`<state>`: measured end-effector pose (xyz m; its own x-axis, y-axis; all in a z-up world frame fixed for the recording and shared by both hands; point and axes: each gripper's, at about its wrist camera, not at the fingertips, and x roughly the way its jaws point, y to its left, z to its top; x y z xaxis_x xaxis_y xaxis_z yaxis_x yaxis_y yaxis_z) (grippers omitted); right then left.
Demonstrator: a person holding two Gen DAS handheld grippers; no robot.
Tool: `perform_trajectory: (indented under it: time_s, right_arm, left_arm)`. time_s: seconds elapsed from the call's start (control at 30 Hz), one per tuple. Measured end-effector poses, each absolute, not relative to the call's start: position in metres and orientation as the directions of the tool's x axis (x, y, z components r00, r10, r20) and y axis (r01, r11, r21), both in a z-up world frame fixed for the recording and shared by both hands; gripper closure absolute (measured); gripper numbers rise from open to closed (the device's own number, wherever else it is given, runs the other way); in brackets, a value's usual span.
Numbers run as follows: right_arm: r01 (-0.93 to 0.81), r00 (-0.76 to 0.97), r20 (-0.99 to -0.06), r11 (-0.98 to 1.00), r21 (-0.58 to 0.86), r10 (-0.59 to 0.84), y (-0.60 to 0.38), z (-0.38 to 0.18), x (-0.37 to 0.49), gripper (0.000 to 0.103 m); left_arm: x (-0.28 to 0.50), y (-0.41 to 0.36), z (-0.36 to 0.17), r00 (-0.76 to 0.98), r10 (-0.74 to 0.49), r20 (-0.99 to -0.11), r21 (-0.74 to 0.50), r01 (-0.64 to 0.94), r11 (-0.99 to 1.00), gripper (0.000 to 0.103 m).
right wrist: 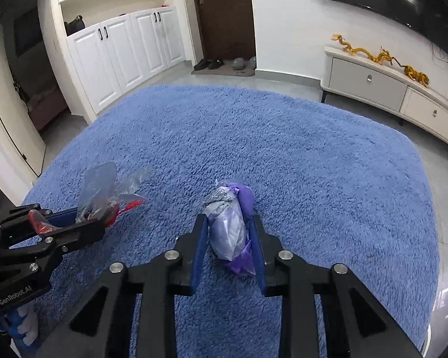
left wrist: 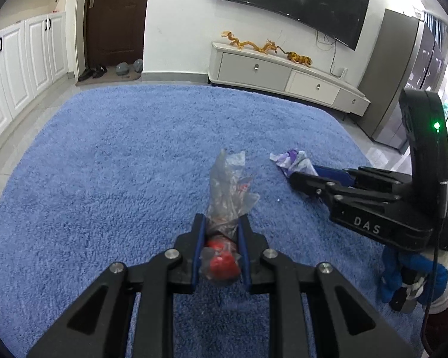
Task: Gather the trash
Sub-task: 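Carry both items over the trash bin and open both grippers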
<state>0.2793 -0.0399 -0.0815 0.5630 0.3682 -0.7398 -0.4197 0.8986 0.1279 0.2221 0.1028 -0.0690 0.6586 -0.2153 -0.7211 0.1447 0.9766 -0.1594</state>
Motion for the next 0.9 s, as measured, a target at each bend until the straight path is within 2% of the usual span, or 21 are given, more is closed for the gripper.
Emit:
perform_trajectory:
  time_s: [0.4, 0.9]
  right_arm:
    - [-0.371, 0.62, -0.687, 0.913, 0.169, 0.379, -0.079, -0.043, 0.189, 0.077]
    - [-0.242, 0.716, -0.63, 0.953, 0.182, 0.302, -0.148, -0.01, 0.094, 0.077]
  left_arm:
    - [0.176, 0.084, -0.047, 0.703, -0.19, -0.685, -0.095, 0.172, 0.98, 0.083]
    - [0.116, 0.038, -0.016, 0.735, -0.205, -0.646, -0.012, 0.26, 0.966, 0.083]
